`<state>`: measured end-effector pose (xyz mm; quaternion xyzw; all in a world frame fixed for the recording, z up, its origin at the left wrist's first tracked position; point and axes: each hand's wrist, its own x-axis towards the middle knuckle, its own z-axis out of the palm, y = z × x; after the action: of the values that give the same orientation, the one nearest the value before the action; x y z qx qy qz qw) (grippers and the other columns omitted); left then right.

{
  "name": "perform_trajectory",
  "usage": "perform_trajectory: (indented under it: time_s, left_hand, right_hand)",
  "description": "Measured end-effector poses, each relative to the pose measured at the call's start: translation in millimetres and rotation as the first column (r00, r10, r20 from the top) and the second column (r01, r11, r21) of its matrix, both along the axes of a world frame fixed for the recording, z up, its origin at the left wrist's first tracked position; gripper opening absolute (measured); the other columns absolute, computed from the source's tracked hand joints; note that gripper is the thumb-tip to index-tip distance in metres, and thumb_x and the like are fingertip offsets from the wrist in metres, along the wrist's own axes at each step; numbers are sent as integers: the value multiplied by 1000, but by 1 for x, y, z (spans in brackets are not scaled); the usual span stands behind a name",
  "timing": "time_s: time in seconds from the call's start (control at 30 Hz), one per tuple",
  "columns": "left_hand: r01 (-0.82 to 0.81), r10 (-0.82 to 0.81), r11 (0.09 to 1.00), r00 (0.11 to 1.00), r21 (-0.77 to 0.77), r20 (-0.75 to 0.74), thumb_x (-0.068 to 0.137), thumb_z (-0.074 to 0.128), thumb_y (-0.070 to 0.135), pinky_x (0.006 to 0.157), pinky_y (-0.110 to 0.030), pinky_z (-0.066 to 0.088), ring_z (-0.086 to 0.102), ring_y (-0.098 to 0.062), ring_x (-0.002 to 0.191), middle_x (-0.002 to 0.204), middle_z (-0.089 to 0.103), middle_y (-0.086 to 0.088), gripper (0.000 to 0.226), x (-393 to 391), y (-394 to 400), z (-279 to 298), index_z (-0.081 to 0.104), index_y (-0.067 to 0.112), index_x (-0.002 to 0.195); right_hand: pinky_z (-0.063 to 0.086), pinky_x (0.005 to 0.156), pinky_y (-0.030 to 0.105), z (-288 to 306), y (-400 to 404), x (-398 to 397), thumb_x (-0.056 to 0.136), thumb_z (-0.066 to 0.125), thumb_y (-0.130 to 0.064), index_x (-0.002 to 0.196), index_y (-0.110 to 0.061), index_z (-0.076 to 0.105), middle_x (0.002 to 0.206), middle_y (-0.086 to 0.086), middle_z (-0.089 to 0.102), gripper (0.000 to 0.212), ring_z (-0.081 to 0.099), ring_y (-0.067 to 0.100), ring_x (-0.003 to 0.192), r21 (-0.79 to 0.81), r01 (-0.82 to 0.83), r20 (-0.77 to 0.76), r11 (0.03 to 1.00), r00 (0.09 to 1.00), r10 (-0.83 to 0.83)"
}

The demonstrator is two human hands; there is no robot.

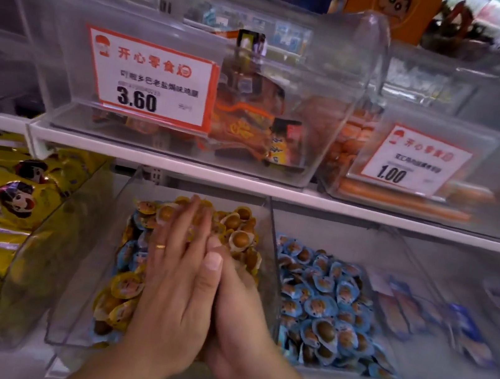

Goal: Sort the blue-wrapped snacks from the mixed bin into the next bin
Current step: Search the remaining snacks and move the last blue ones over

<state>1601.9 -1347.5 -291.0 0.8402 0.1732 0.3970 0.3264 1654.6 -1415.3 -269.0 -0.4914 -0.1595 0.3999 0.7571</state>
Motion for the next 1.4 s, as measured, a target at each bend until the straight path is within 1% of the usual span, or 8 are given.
perform_trajectory:
  time_s: [0.23,0.47,0.63,0.7,1.0,1.13,1.23,1.4]
  left_hand:
    - [149,-120,972,979,-181,163,100,16,61,112,-33,36,45,-3,134,140,53,14,55,10,4,8,50,35,134]
    - [234,-213,953,969,-194,127,102,31,53,97,1,27,39,13,131,137,46,35,40,16,-9,1,49,45,137]
    - [180,-185,974,983,-136,-23,97,42,37,87,-8,38,52,11,115,119,58,33,28,12,10,-7,60,49,115]
    - [166,-171,983,983,-73,-72,95,45,34,85,-3,37,54,11,111,116,58,34,27,6,19,-6,63,47,112]
    - [6,33,960,991,279,-133,90,42,31,89,-28,41,54,-3,107,108,61,23,33,-60,67,16,73,29,102]
    - [-136,159,977,978,165,-136,88,50,11,89,-9,34,51,-3,110,121,57,13,30,-101,83,12,71,25,104]
    - [-127,130,991,976,27,-176,84,54,-9,87,-6,39,52,9,105,123,54,15,49,-120,89,2,65,33,107]
    - [-33,20,998,975,-55,-223,92,55,5,87,-28,52,59,1,104,125,46,29,48,-142,94,-12,56,42,123]
  right_hand:
    - [55,83,34,7,-21,17,78,71,-2,101,-5,68,97,18,68,23,65,26,93,51,2,108,999,994,-7]
    - [58,61,35,26,-70,110,77,67,0,83,-19,75,96,14,74,21,73,26,84,134,309,114,942,939,-324]
    - [55,81,40,-3,-96,193,98,55,-21,127,-22,62,108,1,69,30,64,20,97,-335,505,473,796,820,-321]
    - [48,81,35,-17,-106,208,100,49,-24,121,-17,64,115,4,69,27,61,16,94,-458,540,518,706,808,-283]
    - [53,65,26,6,-93,151,87,45,-4,83,-24,73,71,-6,74,34,69,8,70,8,761,746,649,428,-511]
    - [45,51,14,19,-55,75,83,48,-21,81,-32,70,76,-14,72,25,63,6,59,120,555,890,823,307,-337]
    - [47,74,6,12,-13,22,86,48,-28,98,-29,73,92,-17,71,29,65,-1,87,-79,249,981,965,189,32]
    - [32,113,29,-33,75,-1,94,54,-34,147,-21,44,149,5,45,55,41,22,137,-586,191,783,788,-115,611]
